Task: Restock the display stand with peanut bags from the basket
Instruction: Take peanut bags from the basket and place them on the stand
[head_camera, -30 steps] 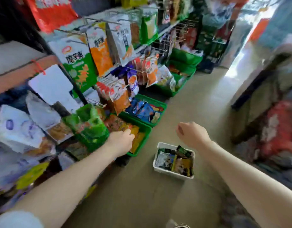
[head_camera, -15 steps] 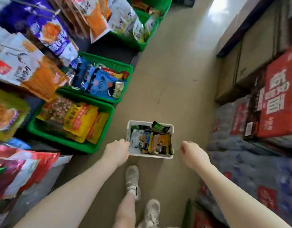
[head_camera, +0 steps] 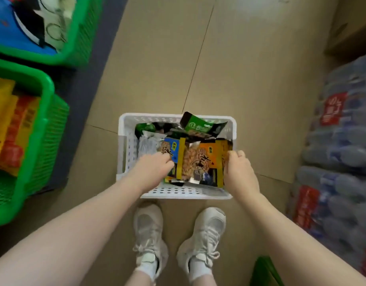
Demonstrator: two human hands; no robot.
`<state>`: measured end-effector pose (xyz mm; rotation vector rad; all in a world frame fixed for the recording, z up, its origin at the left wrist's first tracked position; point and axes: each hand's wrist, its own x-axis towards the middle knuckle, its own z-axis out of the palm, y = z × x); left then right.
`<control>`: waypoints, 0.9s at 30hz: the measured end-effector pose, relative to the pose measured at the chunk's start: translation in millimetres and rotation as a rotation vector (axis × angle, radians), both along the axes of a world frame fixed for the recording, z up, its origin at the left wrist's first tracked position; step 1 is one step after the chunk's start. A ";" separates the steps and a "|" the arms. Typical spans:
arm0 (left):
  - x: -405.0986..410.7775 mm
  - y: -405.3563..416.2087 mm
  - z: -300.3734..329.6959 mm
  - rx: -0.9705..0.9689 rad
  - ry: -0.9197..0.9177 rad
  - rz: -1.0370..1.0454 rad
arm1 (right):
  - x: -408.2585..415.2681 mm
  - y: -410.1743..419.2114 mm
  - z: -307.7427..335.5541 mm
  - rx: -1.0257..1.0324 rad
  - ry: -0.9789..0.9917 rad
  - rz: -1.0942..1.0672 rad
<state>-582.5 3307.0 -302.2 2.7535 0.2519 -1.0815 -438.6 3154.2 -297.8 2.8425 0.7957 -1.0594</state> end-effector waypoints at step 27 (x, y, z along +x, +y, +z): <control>-47.4 28.8 48.6 -0.068 -0.304 -0.142 | -5.1 32.8 74.9 0.443 0.475 -0.433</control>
